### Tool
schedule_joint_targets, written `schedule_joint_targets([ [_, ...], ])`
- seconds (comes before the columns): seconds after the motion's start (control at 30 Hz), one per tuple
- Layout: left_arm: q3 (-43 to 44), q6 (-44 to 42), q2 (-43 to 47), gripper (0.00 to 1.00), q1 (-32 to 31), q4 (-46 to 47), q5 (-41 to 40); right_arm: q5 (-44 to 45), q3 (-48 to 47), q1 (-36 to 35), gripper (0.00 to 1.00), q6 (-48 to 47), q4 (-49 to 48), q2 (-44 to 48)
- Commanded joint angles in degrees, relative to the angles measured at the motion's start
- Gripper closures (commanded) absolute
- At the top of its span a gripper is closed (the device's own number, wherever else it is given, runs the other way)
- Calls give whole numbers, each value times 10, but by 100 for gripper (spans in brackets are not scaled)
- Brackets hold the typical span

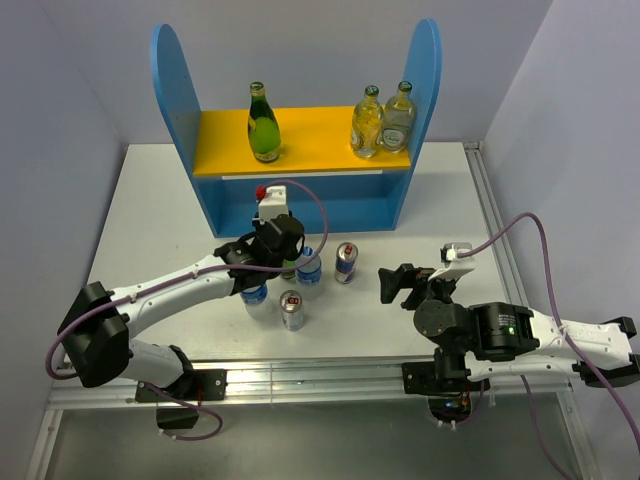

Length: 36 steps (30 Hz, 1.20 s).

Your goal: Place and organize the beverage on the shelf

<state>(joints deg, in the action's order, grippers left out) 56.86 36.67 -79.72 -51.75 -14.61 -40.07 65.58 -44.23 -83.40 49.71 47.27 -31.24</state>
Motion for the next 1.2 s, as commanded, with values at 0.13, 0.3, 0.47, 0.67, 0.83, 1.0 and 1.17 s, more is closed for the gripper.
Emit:
schedule_joint_targets([
  [0.13,27,-8,42,100,-3,-45,-26,25,-2,-4,0,14,2,4],
  [0.3,71,-26,74,100,-3,-81,-40,25,-3,-4,0,8,-2,7],
  [0.47,119,-55,98,100,-3,-112,-58,25,-2,-4,0,5,-5,9],
  [0.67,192,-99,111,100,-2,-146,-86,25,-2,-5,1,5,-5,14],
  [0.83,301,-148,114,100,1,-185,-105,26,-2,-4,1,0,-8,17],
  [1.0,412,-200,102,100,16,-203,-123,27,0,-4,1,-2,-10,19],
  [1.17,481,-251,86,100,31,-187,-132,25,3,-5,1,-1,-11,20],
])
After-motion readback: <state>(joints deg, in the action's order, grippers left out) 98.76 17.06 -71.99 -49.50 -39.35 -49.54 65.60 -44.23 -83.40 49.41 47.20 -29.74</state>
